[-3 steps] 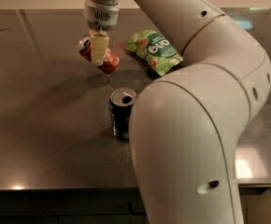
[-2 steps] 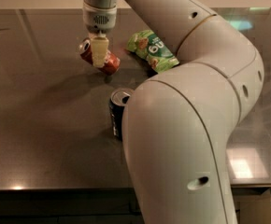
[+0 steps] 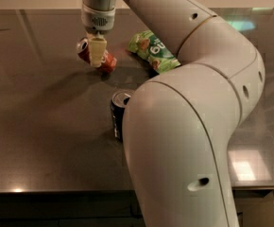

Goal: Knock coke can over

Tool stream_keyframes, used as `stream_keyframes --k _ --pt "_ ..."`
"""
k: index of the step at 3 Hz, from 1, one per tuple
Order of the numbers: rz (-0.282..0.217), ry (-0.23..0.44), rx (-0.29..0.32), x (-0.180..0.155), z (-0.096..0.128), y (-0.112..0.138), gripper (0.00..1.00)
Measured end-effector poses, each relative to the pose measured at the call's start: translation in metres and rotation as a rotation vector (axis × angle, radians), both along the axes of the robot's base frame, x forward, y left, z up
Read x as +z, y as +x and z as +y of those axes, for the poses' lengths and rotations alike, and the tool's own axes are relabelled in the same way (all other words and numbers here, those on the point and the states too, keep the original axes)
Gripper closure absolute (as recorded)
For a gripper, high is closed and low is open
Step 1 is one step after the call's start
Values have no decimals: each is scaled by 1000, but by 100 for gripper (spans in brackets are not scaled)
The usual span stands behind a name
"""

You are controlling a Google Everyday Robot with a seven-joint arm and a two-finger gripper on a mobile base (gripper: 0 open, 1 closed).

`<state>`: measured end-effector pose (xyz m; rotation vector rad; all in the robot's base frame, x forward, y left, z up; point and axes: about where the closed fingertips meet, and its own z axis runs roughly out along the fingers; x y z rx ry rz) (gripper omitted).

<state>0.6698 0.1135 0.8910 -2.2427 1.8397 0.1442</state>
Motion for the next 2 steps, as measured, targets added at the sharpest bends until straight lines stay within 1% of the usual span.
stream_keyframes --k 1,2 --pt "-17 17 -2 -4 7 7 0" --pt "-17 17 -2 -4 7 7 0"
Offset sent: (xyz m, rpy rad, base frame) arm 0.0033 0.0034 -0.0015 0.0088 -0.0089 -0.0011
